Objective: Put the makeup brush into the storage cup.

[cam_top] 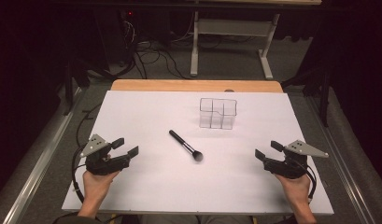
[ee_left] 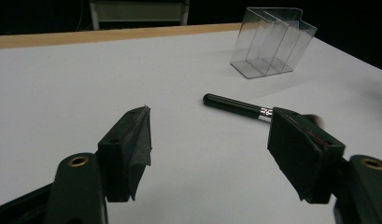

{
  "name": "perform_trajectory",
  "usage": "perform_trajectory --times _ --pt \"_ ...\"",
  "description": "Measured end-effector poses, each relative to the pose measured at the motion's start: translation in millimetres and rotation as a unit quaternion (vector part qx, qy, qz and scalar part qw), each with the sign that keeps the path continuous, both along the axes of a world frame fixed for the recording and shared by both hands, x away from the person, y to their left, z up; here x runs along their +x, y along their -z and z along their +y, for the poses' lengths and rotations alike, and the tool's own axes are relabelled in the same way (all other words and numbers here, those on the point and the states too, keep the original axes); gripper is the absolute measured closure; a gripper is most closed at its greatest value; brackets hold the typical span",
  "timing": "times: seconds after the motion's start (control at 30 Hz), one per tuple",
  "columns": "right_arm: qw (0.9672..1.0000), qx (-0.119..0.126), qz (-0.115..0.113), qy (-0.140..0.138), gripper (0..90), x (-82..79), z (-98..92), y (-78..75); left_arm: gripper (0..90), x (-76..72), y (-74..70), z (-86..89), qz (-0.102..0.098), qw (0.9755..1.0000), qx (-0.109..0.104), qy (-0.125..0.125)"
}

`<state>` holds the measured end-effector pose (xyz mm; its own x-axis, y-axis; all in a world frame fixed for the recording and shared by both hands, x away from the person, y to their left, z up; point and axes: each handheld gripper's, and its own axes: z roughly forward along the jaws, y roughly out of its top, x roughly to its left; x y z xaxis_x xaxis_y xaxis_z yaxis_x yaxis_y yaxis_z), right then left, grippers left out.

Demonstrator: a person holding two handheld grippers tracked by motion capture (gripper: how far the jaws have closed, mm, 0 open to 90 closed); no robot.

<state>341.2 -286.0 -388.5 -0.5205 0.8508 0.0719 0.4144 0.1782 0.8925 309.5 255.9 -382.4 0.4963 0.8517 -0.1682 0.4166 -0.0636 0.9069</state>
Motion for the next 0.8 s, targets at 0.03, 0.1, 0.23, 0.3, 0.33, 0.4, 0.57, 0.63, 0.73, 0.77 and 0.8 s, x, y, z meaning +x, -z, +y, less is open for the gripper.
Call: perform_trajectory --times 0.03,0.1,0.23,0.3,0.33,0.4,0.57,0.63,0.73,0.77,0.8 --pt "1.0000 0.000 0.000 0.000 27.0 0.0 0.0 0.0 30.5 0.0 0.0 0.0 0.000 1.0000 0.000 0.000" --pt "1.0000 0.000 0.000 0.000 27.1 0.0 -0.3 0.4 30.5 0.2 0.1 -0.8 0.000 1.0000 0.000 0.001" --pt "1.0000 -0.001 -0.001 0.000 27.4 0.5 -0.1 0.9 30.4 0.0 0.8 -1.8 0.002 1.0000 0.004 0.004" --pt "1.0000 -0.003 0.000 -0.002 27.6 -0.2 0.8 1.3 30.4 -0.2 0.8 -3.0 0.003 1.0000 0.005 0.005" --pt "1.0000 -0.003 0.000 -0.002 27.6 -0.2 0.8 1.3 30.3 -0.2 0.8 -3.0 0.003 1.0000 0.005 0.005" --pt "1.0000 -0.003 0.000 -0.001 27.6 0.0 1.1 1.5 30.3 -0.7 0.5 -4.5 0.003 1.0000 0.005 0.008" --pt "1.0000 -0.002 0.007 -0.001 27.7 1.2 1.3 3.1 30.0 -0.9 1.0 -11.2 0.004 0.9997 0.021 0.013" --pt "1.0000 -0.003 0.002 -0.003 27.8 0.2 2.0 2.8 29.8 -1.1 0.9 -11.8 0.002 0.9996 0.024 0.014" --pt "1.0000 -0.001 0.001 -0.002 27.9 -0.8 2.1 2.4 29.7 -1.6 0.7 -11.7 0.001 0.9997 0.022 0.014" --pt "1.0000 -0.001 0.000 -0.002 27.9 -0.7 1.5 2.3 29.6 -1.2 0.8 -11.8 0.001 0.9997 0.020 0.015" --pt "1.0000 -0.001 -0.001 -0.002 27.9 -0.8 0.9 2.3 29.6 -0.5 1.1 -12.2 0.003 0.9997 0.020 0.014"
